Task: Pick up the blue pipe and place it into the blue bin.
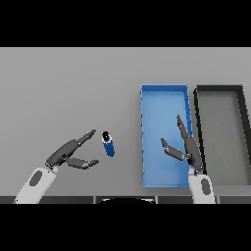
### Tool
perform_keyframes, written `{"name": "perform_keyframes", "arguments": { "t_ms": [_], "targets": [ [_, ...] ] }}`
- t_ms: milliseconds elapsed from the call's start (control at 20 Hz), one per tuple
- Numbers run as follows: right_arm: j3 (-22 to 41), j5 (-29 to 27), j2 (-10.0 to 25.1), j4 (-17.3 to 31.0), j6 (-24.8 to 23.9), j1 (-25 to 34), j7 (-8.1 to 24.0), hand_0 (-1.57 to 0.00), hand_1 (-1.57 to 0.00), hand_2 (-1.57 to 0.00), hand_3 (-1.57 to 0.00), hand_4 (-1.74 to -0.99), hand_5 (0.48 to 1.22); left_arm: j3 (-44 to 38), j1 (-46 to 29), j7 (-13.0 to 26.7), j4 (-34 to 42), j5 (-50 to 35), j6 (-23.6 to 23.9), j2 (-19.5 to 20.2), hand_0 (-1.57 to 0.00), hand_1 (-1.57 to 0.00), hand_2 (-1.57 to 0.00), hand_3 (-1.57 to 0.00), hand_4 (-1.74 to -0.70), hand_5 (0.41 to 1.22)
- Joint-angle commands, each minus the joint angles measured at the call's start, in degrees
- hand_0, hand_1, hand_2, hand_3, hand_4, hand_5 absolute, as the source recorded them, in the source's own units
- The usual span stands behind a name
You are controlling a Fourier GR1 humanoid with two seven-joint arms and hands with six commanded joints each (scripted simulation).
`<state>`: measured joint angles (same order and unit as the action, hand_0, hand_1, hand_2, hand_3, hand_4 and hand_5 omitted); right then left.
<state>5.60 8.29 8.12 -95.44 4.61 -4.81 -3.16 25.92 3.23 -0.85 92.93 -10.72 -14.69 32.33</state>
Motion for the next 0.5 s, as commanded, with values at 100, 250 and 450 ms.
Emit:
{"name": "perform_keyframes", "arguments": {
  "t_ms": [100,250,450],
  "targets": [
    [-0.2,0.0,0.7,-0.4,0.2,-0.5,0.2,0.00,0.00,0.00,0.00,-1.296,0.651,2.0,-0.1,-2.9,-1.8,3.1,1.7,-3.6,0.00,0.00,0.00,0.00,-1.21,0.483],
    [0.1,-0.4,-0.1,-0.8,0.3,-1.1,0.0,0.00,0.00,0.00,0.00,-1.306,0.651,3.3,2.0,-3.2,-4.9,5.6,3.5,-7.5,0.00,0.00,0.00,0.00,-1.22,0.499],
    [0.0,-0.4,-0.1,-0.9,0.2,-0.5,1.7,0.00,0.00,0.00,0.00,-1.320,0.655,3.7,4.7,-3.7,-8.7,6.1,4.4,-11.8,0.00,0.00,0.00,0.00,-1.22,0.502]
  ]
}}
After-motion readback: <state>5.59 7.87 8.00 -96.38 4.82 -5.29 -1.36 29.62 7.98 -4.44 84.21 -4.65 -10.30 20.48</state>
